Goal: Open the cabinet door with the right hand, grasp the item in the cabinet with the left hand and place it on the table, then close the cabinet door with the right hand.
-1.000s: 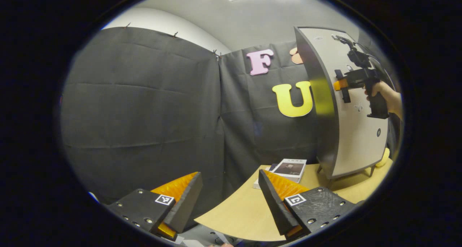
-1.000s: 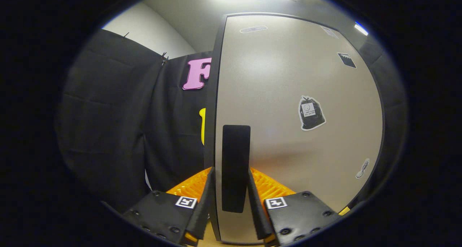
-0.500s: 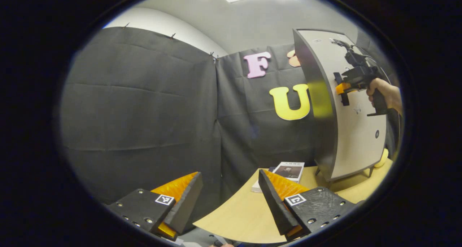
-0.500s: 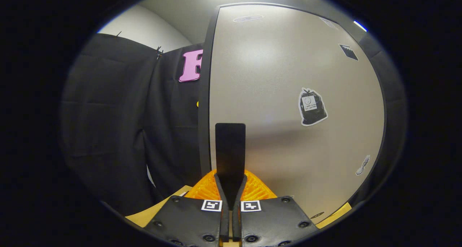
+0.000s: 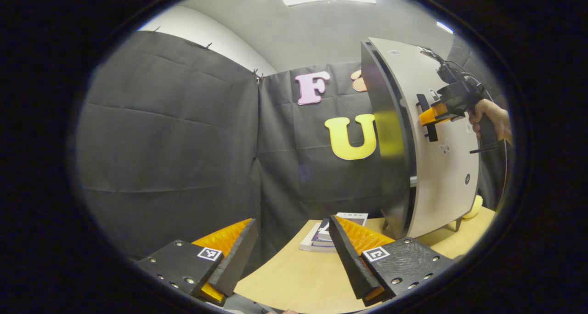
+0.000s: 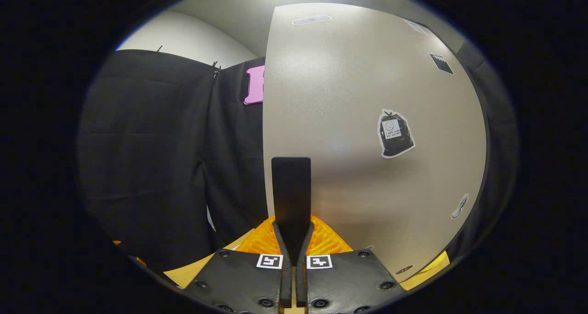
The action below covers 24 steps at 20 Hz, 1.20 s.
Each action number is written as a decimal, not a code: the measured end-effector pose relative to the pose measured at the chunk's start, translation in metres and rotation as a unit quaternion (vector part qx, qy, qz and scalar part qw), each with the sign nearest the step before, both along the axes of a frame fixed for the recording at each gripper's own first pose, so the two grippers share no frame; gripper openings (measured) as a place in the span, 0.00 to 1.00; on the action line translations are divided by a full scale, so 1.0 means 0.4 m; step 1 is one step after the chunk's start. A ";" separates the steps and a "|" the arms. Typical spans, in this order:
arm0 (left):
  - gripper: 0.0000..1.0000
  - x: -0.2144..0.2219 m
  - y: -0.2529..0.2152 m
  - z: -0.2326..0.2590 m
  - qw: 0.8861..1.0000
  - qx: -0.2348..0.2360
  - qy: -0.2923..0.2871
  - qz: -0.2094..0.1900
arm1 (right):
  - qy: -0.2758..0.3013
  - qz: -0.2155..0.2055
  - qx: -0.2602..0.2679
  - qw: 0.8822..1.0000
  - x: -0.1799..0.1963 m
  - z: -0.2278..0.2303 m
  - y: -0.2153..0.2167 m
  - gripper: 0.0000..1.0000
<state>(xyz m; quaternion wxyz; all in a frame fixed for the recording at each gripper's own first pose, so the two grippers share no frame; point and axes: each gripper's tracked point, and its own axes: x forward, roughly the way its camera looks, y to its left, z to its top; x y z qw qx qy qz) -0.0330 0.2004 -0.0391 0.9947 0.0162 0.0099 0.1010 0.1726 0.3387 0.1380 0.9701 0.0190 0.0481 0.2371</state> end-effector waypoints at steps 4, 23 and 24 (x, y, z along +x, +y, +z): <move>0.95 0.010 -0.074 0.016 1.000 -0.004 -0.005 -0.012 | 0.011 0.042 0.005 0.999 -0.038 0.007 -0.008 0.05; 0.93 0.023 -0.395 0.111 0.998 0.014 -0.025 -0.064 | 0.043 0.178 0.009 0.983 -0.042 0.005 -0.065 0.04; 0.93 0.023 -0.413 0.115 0.997 0.015 -0.026 -0.068 | 0.044 0.180 0.009 0.983 -0.043 0.004 -0.071 0.04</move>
